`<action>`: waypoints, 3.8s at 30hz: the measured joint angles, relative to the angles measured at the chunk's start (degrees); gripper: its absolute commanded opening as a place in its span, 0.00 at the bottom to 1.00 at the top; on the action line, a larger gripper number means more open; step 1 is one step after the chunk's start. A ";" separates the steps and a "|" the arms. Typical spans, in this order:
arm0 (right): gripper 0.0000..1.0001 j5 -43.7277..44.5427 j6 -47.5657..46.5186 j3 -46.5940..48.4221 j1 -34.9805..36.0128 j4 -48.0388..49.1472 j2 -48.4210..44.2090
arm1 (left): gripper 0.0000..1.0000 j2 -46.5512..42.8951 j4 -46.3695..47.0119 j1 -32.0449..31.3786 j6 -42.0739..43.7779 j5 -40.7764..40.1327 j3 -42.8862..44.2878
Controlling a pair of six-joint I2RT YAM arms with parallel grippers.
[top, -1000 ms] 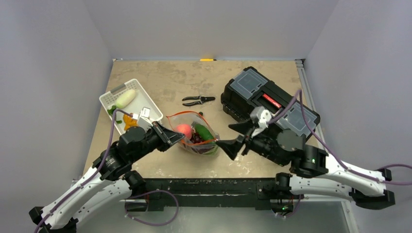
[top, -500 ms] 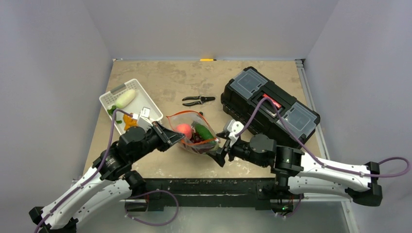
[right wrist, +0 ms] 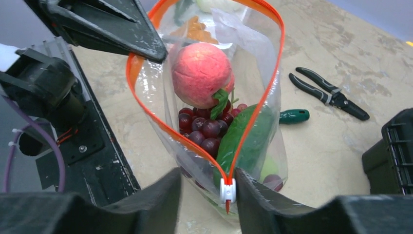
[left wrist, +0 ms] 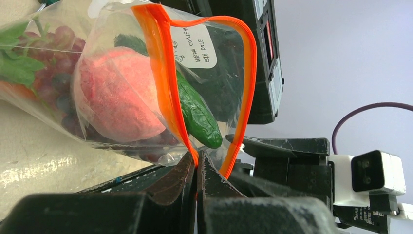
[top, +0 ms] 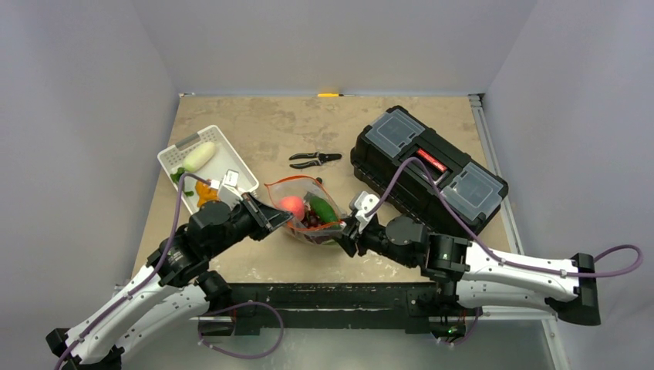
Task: Place the food in the zip-top bag and seal the zipper
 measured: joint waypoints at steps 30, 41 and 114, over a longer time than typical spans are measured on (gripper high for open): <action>0.00 0.13 -5.68 8.39 -0.02 -3.72 5.95 | 0.74 -1.49 -1.27 0.02 49.44 7.93 16.00; 0.00 -3.10 -6.84 8.48 -0.02 -4.81 5.18 | 0.92 13.29 6.62 -0.07 91.30 36.61 15.10; 0.00 -10.54 0.48 -2.91 -6.05 7.30 -0.66 | 0.64 21.44 10.32 -1.25 105.33 38.14 9.68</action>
